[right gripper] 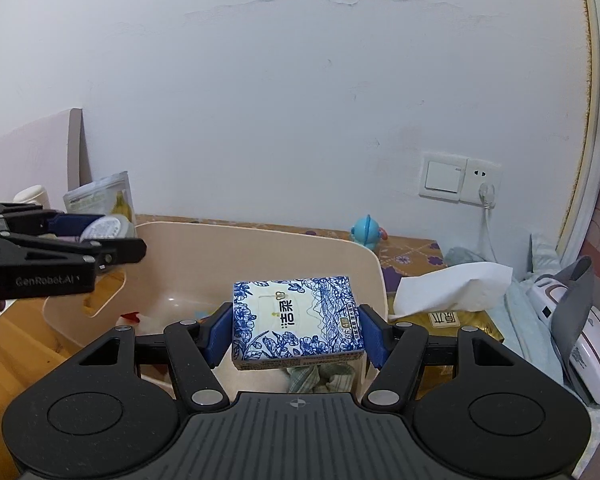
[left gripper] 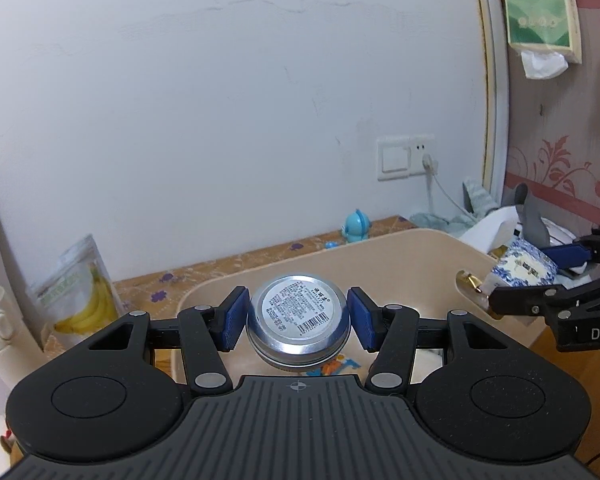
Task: Organize objects
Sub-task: 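Carry the silver tin and blue-and-white box over the beige bin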
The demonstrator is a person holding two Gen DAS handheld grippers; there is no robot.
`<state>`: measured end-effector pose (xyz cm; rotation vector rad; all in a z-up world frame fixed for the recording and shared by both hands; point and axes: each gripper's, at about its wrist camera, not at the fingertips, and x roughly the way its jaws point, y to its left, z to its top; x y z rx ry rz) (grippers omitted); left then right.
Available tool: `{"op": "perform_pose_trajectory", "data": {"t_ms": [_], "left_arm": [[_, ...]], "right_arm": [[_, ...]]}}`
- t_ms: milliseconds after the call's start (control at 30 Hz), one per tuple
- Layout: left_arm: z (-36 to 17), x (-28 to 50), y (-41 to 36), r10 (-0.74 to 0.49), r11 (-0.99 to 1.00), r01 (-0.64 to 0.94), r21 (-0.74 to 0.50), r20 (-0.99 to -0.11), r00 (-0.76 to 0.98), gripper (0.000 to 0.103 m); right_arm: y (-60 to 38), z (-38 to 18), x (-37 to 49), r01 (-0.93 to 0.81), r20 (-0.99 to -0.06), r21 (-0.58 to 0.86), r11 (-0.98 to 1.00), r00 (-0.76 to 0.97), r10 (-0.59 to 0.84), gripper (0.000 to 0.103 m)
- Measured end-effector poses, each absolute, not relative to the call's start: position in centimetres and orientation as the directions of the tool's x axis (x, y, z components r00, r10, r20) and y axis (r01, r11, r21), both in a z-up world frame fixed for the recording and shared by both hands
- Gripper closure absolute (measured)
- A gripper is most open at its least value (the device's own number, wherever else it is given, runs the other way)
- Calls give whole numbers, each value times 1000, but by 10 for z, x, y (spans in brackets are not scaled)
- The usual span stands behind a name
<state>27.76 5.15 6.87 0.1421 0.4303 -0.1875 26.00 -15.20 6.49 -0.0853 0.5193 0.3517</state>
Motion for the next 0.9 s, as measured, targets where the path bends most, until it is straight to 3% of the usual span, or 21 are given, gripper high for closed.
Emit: {"op": "perform_pose_trajectory", "data": {"t_ms": [900], "left_arm": [[24, 354, 37, -88, 964, 231, 133, -657, 748, 48]], "right_arm": [[-112, 33, 313, -401, -660, -60, 914, 703, 265, 40]]}}
